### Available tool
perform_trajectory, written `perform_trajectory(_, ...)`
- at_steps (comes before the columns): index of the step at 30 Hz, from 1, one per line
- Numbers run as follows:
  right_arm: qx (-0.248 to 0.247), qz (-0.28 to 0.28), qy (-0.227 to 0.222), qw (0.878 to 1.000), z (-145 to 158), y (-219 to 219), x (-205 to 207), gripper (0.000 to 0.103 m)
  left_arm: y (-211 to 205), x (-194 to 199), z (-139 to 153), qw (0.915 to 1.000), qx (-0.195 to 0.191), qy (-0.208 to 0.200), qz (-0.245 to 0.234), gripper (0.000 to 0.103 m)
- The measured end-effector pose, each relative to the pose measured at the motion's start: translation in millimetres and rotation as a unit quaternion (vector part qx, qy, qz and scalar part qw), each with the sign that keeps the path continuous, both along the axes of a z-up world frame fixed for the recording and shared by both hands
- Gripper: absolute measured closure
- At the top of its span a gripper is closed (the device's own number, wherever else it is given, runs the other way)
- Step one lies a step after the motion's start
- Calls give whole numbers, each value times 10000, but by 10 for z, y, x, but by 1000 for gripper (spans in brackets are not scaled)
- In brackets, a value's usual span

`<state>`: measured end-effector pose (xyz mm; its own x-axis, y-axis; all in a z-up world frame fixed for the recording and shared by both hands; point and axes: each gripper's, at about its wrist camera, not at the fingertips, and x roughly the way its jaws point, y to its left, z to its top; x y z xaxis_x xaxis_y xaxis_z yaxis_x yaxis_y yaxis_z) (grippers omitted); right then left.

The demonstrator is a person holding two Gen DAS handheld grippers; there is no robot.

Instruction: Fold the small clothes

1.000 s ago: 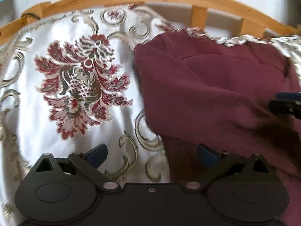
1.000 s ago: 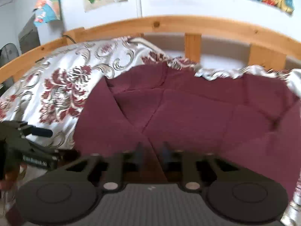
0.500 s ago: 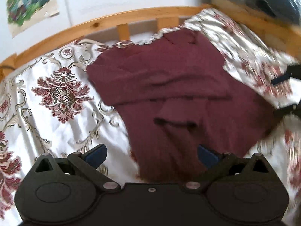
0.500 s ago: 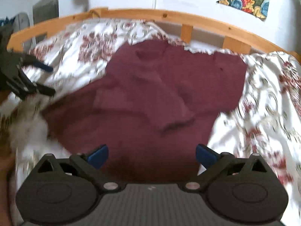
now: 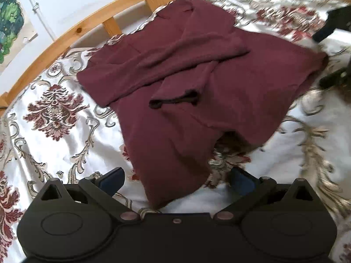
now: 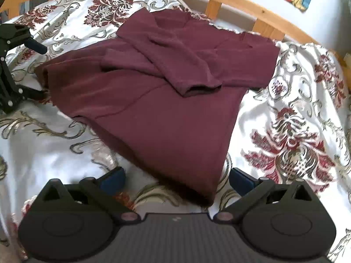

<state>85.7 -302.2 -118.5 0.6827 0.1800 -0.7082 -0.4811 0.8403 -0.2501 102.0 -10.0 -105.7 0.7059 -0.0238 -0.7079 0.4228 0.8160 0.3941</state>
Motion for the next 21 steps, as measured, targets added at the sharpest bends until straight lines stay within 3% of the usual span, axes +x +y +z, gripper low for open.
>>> perform_trajectory(5, -508, -181, -469, 9974, -61, 15, 1, 0, -4, 56, -25, 9982, 210, -336, 441, 10)
perform_trajectory(8, -976, 50, -822, 9918, -123, 72, -68, 0, 8, -18, -1, 9981, 211, -431, 396, 29)
perform_trajectory(10, -1205, 162, -970, 9878, -149, 126, -95, 0, -3, -72, -5, 9977, 279, -526, 324, 50)
perform_trajectory(12, -1337, 229, -1057, 9851, -155, 169, -119, 3, -49, -127, -15, 9969, 400, -627, 253, 63)
perform_trajectory(14, -1261, 335, -975, 9866, -151, 175, -140, 19, -72, -172, -12, 9957, 486, -756, 215, 76)
perform_trajectory(15, -1211, 373, -909, 9878, -151, 170, -142, 31, -71, -179, -3, 9952, 513, -807, 210, 88)
perform_trajectory(16, -1199, 404, -868, 9882, -156, 177, -143, 47, -62, -181, 12, 9948, 521, -850, 232, 91)
perform_trajectory(17, -1255, 421, -864, 9874, -169, 189, -140, 70, -40, -180, 33, 9945, 500, -881, 262, 92)
perform_trajectory(18, -1321, 408, -855, 9867, -181, 205, -143, 82, -16, -179, 66, 9944, 447, -913, 295, 93)
perform_trajectory(19, -1313, 390, -831, 9871, -178, 205, -141, 92, 14, -184, 114, 9942, 362, -961, 328, 94)
perform_trajectory(21, -1097, 333, -754, 9905, -113, 175, -135, 95, 91, -192, 241, 9930, 172, -1094, 408, 95)
